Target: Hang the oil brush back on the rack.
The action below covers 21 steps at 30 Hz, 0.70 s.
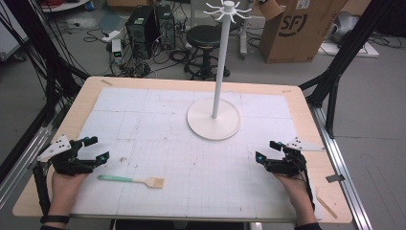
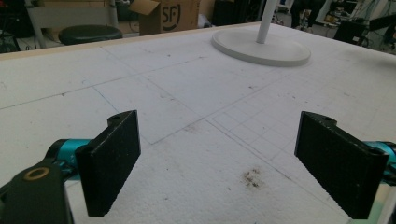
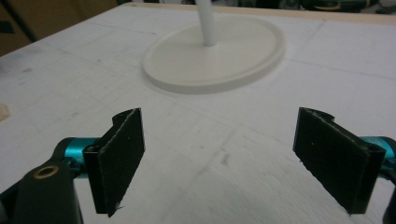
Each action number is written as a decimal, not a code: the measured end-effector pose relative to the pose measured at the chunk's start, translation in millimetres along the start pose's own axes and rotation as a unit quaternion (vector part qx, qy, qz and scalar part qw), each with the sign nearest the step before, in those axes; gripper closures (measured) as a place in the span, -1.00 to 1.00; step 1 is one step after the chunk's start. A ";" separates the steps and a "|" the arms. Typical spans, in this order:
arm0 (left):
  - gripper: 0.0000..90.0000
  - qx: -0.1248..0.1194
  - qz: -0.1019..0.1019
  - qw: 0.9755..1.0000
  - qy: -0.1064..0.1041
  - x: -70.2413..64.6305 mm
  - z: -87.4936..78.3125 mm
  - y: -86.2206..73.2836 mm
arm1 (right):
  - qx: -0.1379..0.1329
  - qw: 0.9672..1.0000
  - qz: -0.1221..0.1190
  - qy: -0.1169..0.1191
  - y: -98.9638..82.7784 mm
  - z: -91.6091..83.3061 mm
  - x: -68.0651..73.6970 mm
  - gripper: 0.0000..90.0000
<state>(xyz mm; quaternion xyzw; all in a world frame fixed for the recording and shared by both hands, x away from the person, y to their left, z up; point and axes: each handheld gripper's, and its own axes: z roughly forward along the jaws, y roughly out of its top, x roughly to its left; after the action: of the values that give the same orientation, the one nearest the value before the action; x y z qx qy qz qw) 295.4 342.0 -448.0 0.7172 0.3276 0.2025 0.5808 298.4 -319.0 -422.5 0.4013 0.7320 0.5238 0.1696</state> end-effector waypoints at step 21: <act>-0.66 -0.003 -0.004 1.000 -0.002 0.5 -0.5 -0.2 | 0.043 0.984 -0.105 0.140 55.3 80.2 81.9 -0.65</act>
<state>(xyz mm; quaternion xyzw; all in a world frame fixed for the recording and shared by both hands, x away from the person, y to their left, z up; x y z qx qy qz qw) 295.3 342.7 -448.1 0.7148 0.3287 0.2001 0.5840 323.9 -198.6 -390.0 0.2512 0.8084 0.5225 0.1023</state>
